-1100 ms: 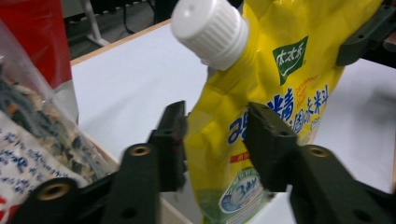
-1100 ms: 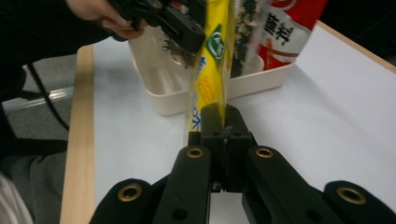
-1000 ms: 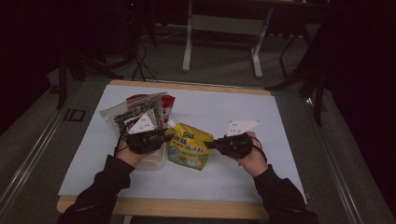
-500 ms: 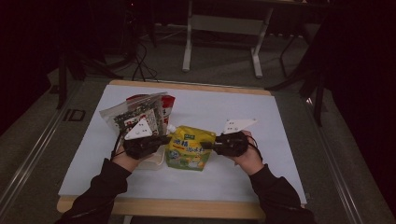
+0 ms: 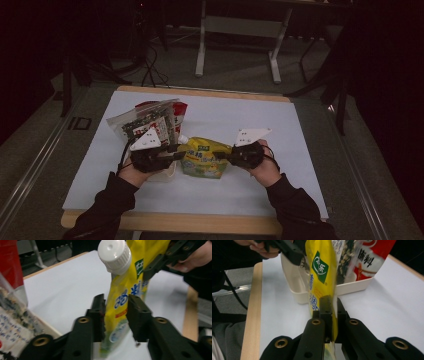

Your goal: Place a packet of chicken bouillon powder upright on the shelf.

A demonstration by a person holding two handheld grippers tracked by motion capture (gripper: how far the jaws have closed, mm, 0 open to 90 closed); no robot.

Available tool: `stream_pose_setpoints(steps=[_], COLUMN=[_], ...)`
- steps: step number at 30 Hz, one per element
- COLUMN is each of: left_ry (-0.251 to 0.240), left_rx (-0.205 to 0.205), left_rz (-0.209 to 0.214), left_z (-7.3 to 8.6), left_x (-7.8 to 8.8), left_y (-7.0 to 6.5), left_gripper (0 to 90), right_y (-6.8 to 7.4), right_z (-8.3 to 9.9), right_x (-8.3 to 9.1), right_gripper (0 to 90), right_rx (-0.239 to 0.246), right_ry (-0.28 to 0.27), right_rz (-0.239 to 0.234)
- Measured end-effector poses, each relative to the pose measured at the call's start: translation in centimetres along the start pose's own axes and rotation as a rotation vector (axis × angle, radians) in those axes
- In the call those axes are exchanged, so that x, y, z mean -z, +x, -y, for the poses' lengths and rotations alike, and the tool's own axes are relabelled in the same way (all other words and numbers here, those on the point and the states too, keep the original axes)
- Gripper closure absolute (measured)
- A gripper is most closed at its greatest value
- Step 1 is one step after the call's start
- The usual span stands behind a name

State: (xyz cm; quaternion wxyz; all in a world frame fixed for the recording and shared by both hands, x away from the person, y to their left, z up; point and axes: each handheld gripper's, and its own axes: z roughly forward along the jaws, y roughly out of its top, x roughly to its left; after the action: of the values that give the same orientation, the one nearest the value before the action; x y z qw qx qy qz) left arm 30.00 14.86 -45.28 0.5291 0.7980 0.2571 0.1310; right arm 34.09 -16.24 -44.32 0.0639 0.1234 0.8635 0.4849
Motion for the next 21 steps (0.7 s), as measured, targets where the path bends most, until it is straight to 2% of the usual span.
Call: stream_pose_setpoints(steps=[1,2,4,6,7,8,9,10,11,13,14,15,16,19,21], left_ry=[-0.006,-0.009,-0.018,-0.027,-0.027,-0.052,-0.054,-0.056,-0.055,-0.055,-0.055,-0.051,-0.04,-0.017,-0.009], left_rx=[-0.002,-0.002,0.001,0.015,0.015,0.03,0.041,0.046,0.044,0.051,0.05,0.046,0.038,0.005,0.003], left_rz=[-0.008,-0.008,-0.009,-0.001,-0.001,0.001,0.003,0.007,0.016,0.016,0.033,0.035,0.044,0.07,0.099], left_z=[-0.1,-0.2,-0.2,-0.1,-0.1,0.1,0.2,0.3,0.5,0.6,0.9,1.0,1.1,1.5,1.8], left_x=[0.1,0.1,0.3,0.4,0.4,0.6,0.6,0.5,0.5,0.4,0.1,0.0,-0.2,-1.0,-1.6], left_y=[-0.3,-0.4,-0.6,-0.8,-0.8,-1.1,-1.2,-1.3,-1.5,-1.7,-2.3,-2.7,-3.0,-4.3,-5.0], left_gripper=[64.8,57.3,51.2,40.5,37.6,37.6,28.8,25.7,18.9,15.6,15.6,9.6,8.0,7.8,7.8], right_y=[0.0,0.0,0.0,-0.1,-0.1,-0.2,-0.4,-0.5,-0.6,-0.6,-0.6,-0.7,-0.7,-0.7,-0.7], right_z=[-0.1,-0.4,-0.5,-0.7,-0.7,-0.8,-1.0,-1.1,-1.2,-1.4,-1.6,-2.2,-2.4,-3.1,-3.6], right_x=[0.2,0.6,0.9,1.4,1.4,1.7,2.2,2.5,2.6,2.8,3.0,3.4,3.5,3.7,3.8], right_gripper=[90.0,90.0,90.0,90.0,90.0,90.0,90.0,90.0,90.0,90.0,90.0,90.0,90.0,90.0,90.0], right_rx=[0.004,0.013,0.018,0.022,0.022,0.02,0.022,0.02,0.024,0.026,0.031,0.045,0.049,0.065,0.076], right_ry=[-0.004,-0.009,-0.016,-0.024,-0.024,-0.031,-0.042,-0.048,-0.052,-0.054,-0.055,-0.062,-0.066,-0.073,-0.082], right_rz=[0.001,0.012,0.016,0.025,0.025,0.029,0.042,0.043,0.044,0.05,0.051,0.058,0.059,0.063,0.063])
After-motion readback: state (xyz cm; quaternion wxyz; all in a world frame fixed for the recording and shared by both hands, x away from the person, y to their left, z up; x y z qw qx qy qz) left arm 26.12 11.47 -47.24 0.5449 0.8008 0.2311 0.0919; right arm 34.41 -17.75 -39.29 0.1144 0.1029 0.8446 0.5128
